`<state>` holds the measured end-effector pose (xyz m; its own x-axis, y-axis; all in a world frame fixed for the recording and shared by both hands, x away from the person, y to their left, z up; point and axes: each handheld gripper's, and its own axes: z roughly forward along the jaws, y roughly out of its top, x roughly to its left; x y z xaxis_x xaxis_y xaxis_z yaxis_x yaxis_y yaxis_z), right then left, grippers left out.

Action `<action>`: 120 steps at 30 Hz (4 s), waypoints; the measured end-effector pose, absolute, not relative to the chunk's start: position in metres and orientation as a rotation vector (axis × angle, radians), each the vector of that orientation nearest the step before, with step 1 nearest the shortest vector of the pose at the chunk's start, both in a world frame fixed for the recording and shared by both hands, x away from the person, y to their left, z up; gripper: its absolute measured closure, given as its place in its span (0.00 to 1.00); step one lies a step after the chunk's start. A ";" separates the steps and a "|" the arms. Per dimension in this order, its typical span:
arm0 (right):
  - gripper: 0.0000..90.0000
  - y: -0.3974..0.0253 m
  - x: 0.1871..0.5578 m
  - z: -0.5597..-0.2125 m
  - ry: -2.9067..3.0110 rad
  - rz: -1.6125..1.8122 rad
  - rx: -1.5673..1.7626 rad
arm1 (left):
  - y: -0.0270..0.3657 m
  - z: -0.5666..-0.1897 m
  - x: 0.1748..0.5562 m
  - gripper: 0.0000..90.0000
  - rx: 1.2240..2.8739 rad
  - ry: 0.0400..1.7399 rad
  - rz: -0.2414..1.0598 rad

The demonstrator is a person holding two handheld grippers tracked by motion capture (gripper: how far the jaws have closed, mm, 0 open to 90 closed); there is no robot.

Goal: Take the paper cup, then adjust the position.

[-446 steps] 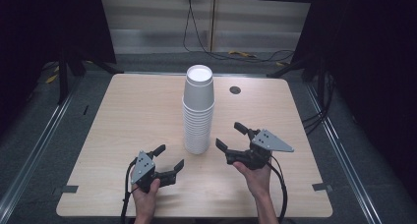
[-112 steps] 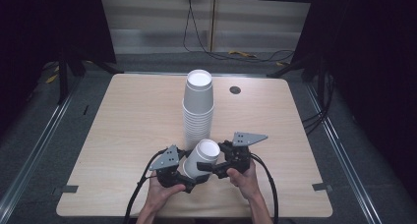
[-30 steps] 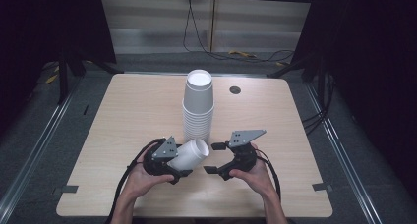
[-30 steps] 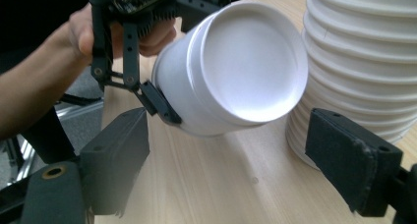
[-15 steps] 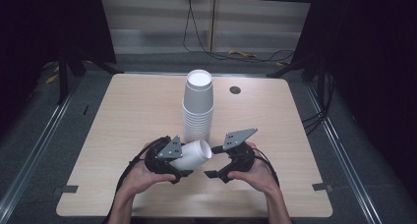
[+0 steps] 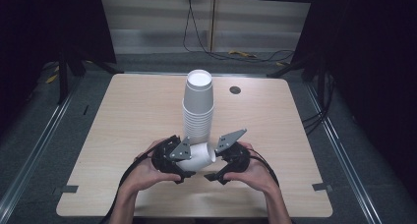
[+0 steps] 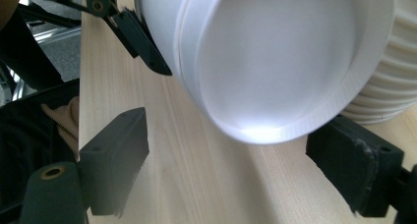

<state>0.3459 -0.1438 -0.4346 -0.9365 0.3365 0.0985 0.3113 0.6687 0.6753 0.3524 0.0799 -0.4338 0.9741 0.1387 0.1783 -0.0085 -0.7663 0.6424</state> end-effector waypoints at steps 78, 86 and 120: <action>0.26 -0.134 0.353 -0.437 2.919 1.092 0.444 | 0.111 -0.435 0.349 0.18 2.115 0.108 0.153; 0.26 -0.144 0.352 -0.446 2.873 1.153 0.523 | 0.130 -0.438 0.346 0.19 1.963 0.212 0.215; 0.25 -0.167 0.339 -0.464 2.614 1.509 0.636 | 0.139 -0.464 0.331 0.17 1.799 0.379 0.200</action>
<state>0.3388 -0.1668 -0.4637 -0.9134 0.3770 0.1534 0.3215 0.4371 0.8400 0.3309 0.1389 -0.4636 0.9315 0.3583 -0.0634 0.1506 -0.2209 0.9636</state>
